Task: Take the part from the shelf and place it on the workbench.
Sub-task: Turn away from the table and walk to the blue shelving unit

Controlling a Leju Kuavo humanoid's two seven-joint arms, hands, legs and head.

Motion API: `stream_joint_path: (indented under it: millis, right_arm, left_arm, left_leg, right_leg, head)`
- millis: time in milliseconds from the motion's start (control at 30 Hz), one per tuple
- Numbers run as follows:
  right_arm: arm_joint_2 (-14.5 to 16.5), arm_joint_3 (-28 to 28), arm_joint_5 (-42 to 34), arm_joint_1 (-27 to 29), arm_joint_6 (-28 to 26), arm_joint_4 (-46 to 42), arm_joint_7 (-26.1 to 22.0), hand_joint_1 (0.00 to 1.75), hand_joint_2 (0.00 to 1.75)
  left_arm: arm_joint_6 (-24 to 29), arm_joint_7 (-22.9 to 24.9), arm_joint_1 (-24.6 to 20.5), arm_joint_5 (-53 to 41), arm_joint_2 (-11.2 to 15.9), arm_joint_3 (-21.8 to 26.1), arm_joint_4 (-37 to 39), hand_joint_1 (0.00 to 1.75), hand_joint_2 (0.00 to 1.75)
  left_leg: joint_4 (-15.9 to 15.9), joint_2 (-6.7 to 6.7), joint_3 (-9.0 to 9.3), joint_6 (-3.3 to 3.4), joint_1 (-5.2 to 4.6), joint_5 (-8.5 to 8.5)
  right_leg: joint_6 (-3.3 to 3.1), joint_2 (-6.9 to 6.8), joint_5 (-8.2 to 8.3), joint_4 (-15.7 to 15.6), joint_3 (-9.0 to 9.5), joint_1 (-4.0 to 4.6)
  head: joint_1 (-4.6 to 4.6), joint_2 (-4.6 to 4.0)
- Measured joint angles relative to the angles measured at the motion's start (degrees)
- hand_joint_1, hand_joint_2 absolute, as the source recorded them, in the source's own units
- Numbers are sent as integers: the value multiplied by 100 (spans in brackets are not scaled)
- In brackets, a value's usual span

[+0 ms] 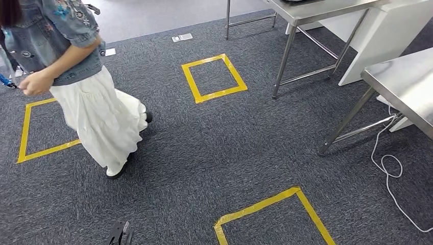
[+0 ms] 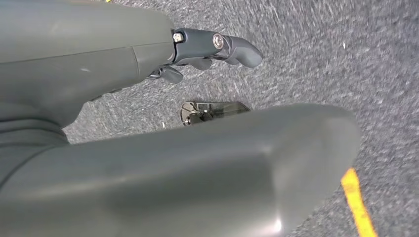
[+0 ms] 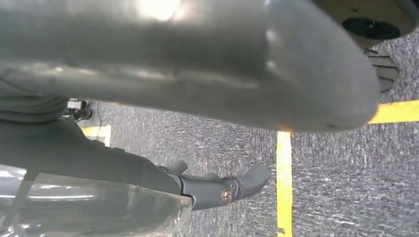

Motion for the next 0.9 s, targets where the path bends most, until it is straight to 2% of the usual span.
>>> stream_joint_path:
  millis: [33, 67, 133, 167, 233, 267, 300, 333, 367, 400, 433, 467, 500, 567, 600, 667, 700, 767, 800, 833, 867, 900]
  right_arm:
    - [3, -9, 0, 14, 1, 2, -1, 0, 0]
    - [4, -14, 1, 27, 4, 4, -3, 0, 0]
    - [18, -16, 6, 42, 22, 7, -8, 0, 0]
    - [26, -17, 11, 45, 39, 8, -11, 0, 0]
    - [46, -21, 21, 63, 84, 11, -16, 0, 0]
    - [52, -25, 26, 75, 98, 15, -18, 0, 0]
    - [59, -30, 32, 91, 107, 20, -20, 0, 0]
    - [64, -35, 39, 106, 107, 24, -21, 0, 0]
    - [64, -40, 47, 119, 107, 27, -25, 0, 0]
    - [64, -43, 56, 129, 108, 30, -32, 0, 0]
    - [64, -45, 66, 133, 108, 30, -45, 0, 0]
    - [64, -46, 77, 130, 110, 30, -63, 0, 0]
    - [63, -47, 86, 126, 114, 30, -78, 0, 0]
    - [60, -55, 96, 122, 148, 34, -90, 0, 0]
    - [59, -64, 94, 119, 177, 36, -82, 0, 0]
    - [62, -88, 87, 115, 249, 39, -52, 0, 0]
    - [63, -97, 83, 115, 277, 39, -32, 0, 0]
    - [67, -111, 80, 135, 303, 39, -1, 0, 0]
    - [67, -119, 84, 146, 303, 39, 10, 0, 0]
    - [66, -128, 95, 158, 303, 40, 24, 0, 0]
    - [64, -137, 112, 167, 303, 40, 40, 0, 0]
    - [62, -143, 133, 170, 308, 41, 61, 0, 0]
  left_arm:
    - [7, -4, -18, -5, -3, 1, -1, 0, 0]
    - [20, 1, -31, -11, -5, 1, 0, 0, 0]
    - [59, 26, -39, -18, -6, 5, -1, 0, 0]
    - [89, 51, -38, -21, -13, 10, -1, 0, 0]
    - [146, 103, -57, -25, -28, 25, -1, 0, 0]
    - [168, 124, -70, -30, -38, 32, -1, 0, 0]
    - [176, 139, -82, -36, -40, 37, -1, 0, 0]
    - [180, 154, -87, -46, -42, 40, -1, 0, 0]
    - [176, 167, -85, -62, -42, 43, -1, 0, 0]
    - [168, 180, -80, -79, -42, 46, -1, 0, 0]
    - [159, 190, -77, -94, -42, 49, 0, 0, 0]
    - [150, 196, -76, -112, -43, 53, 0, 0, 0]
    - [146, 207, -77, -129, -43, 56, 0, 0, 0]
    - [149, 246, -83, -169, -46, 62, 0, 0, 0]
    - [151, 270, -86, -190, -47, 63, 0, 0, 0]
    - [160, 308, -88, -232, -45, 63, 0, 0, 0]
    - [164, 320, -88, -253, -39, 63, 0, 0, 0]
    - [169, 341, -99, -289, -31, 63, 0, 0, 0]
    - [170, 348, -111, -302, -32, 63, 0, 0, 0]
    - [175, 354, -122, -312, -37, 63, 0, 0, 0]
    - [184, 354, -129, -321, -42, 63, 0, 0, 0]
    - [196, 348, -127, -326, -46, 64, 0, 0, 0]
  left_leg:
    - [-235, 108, 140, 24, -14, 57]
    - [-332, 166, 191, 49, -34, 68]
    - [-356, 25, 178, 104, -64, 89]
    - [-381, -44, 184, 142, -62, 110]
    - [-424, -191, 193, 228, -40, 163]
    - [-430, -271, 182, 261, -36, 179]
    - [-429, -361, 165, 284, -41, 189]
    - [-429, -455, 152, 296, -51, 195]
    - [-427, -557, 144, 302, -61, 199]
    - [-426, -643, 143, 303, -69, 202]
    - [-425, -717, 146, 302, -75, 205]
    - [-424, -788, 153, 299, -77, 207]
    - [-423, -846, 157, 294, -76, 210]
    - [-413, -961, 156, 264, -91, 215]
    - [-410, -1009, 146, 240, -96, 219]
    - [-418, -1110, 115, 176, -97, 240]
    - [-398, -1091, 92, 151, -90, 232]
    - [-134, -834, -45, 107, -93, 61]
    - [164, -646, -185, 92, -87, -111]
    - [539, -515, -369, 69, -79, -302]
    - [915, -454, -559, 43, -59, -454]
    - [1163, -428, -690, 18, -34, -518]
  right_leg:
    - [23, -57, -13, 1, 14, 21]
    - [51, -117, -26, -5, 31, 42]
    - [110, -243, -43, -26, 77, 61]
    - [141, -199, -76, 1, 82, 59]
    - [150, 122, -288, 344, -52, 41]
    - [128, 334, -466, 711, -226, 17]
    - [103, 460, -644, 1129, -429, 8]
    - [99, 518, -768, 1484, -612, 3]
    - [118, 546, -802, 1673, -718, 1]
    - [151, 561, -750, 1660, -728, 2]
    - [186, 578, -638, 1484, -657, 2]
    - [219, 621, -471, 1144, -505, 2]
    - [236, 724, -306, 763, -335, 0]
    - [220, 934, -60, 150, -86, 8]
    - [192, 985, -14, 23, -42, 18]
    - [129, 896, 14, -13, -17, 32]
    - [92, 832, 33, -32, 6, 8]
    - [-6, 693, 70, -86, 41, -42]
    - [-47, 619, 76, -103, 53, -53]
    - [-75, 547, 71, -108, 56, -40]
    - [-87, 467, 64, -107, 55, -29]
    - [-93, 389, 58, -107, 55, -24]
  head:
    - [7, 0]
    - [10, 0]
    - [19, 0]
    - [20, 0]
    - [38, 0]
    - [52, 0]
    - [64, 0]
    - [73, 0]
    - [74, 0]
    - [76, 0]
    - [74, 0]
    - [75, 0]
    - [77, 0]
    - [75, 0]
    - [71, -1]
    - [67, -1]
    - [63, -1]
    - [52, 0]
    - [46, 0]
    - [42, 0]
    - [39, 0]
    - [40, 0]
